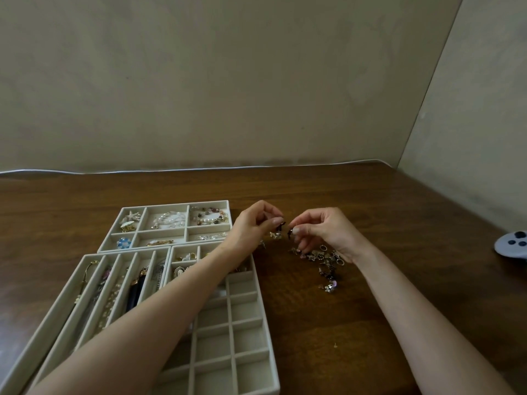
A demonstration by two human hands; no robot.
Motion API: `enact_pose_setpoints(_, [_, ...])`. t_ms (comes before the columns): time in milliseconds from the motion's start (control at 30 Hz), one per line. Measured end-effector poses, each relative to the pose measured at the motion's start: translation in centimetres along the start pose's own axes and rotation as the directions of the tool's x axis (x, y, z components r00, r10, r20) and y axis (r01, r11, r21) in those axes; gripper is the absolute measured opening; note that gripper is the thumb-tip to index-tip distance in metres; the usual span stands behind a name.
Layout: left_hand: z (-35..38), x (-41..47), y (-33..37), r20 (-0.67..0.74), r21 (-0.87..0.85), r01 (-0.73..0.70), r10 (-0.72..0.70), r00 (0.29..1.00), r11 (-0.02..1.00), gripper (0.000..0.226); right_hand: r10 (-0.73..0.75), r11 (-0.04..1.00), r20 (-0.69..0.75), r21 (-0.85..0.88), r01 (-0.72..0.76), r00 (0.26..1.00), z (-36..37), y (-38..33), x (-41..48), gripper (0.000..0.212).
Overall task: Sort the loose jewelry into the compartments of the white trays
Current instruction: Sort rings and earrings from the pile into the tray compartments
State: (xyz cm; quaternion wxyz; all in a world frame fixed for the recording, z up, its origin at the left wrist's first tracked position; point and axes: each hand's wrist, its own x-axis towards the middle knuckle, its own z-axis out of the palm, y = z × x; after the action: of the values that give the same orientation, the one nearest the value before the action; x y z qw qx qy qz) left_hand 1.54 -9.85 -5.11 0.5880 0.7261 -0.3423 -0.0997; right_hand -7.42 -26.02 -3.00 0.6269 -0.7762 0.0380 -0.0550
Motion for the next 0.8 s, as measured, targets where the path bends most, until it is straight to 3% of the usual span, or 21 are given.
enact_pose_setpoints(267, [-0.1,-0.2,0.4,0.021,0.024,0.006,-0.006,1.0,1.0,0.007,-0.009,0.994,-0.001,0.111,0.009,1.0,0.1,0.2,0.1,0.017])
enact_pose_setpoints(467, [-1.4,0.5,2.2,-0.014,0.144,0.045,-0.043,0.999,0.989,0.008,-0.085,0.996,-0.028,0.0,0.085,0.996,1.1,-0.9,-0.1,0.012])
enact_pose_setpoints(667, [-4.4,-1.7,4.0,0.042,0.333,0.009,-0.024,0.999,0.943,0.013,-0.138,0.981,0.049,-0.128,0.143,0.989,3.2,-3.4,-0.8,0.009])
enact_pose_setpoints(800, [-5.9,-4.5,4.0,0.056,0.358,0.025,-0.048,0.997,0.934,0.011,-0.139,0.973,0.079,-0.176,0.151,0.987,4.6,-3.5,-1.8,0.012])
